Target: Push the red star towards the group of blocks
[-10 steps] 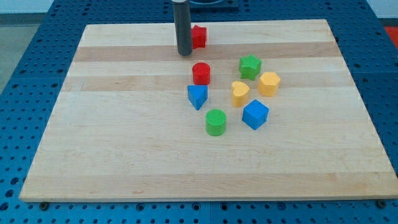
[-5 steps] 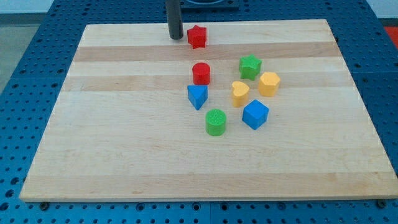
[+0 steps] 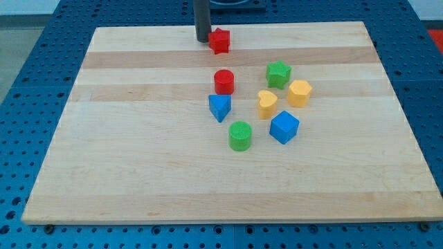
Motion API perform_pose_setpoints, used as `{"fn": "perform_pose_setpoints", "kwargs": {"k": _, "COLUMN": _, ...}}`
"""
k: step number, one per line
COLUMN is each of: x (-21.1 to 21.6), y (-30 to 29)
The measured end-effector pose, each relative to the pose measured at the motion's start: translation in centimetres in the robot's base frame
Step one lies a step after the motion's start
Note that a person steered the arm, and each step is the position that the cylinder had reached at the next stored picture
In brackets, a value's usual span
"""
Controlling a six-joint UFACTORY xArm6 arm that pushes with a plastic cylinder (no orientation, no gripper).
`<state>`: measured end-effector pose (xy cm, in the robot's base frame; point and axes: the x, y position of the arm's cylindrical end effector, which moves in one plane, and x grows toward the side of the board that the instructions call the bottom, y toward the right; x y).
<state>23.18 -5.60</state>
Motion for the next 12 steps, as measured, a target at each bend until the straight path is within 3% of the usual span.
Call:
{"fn": "perform_pose_setpoints", "kwargs": {"k": 4, "x": -0.1, "y": 3.9}}
{"fn": "perform_pose_setpoints", "kwargs": {"k": 12, "x": 2.4, "y": 4.6}}
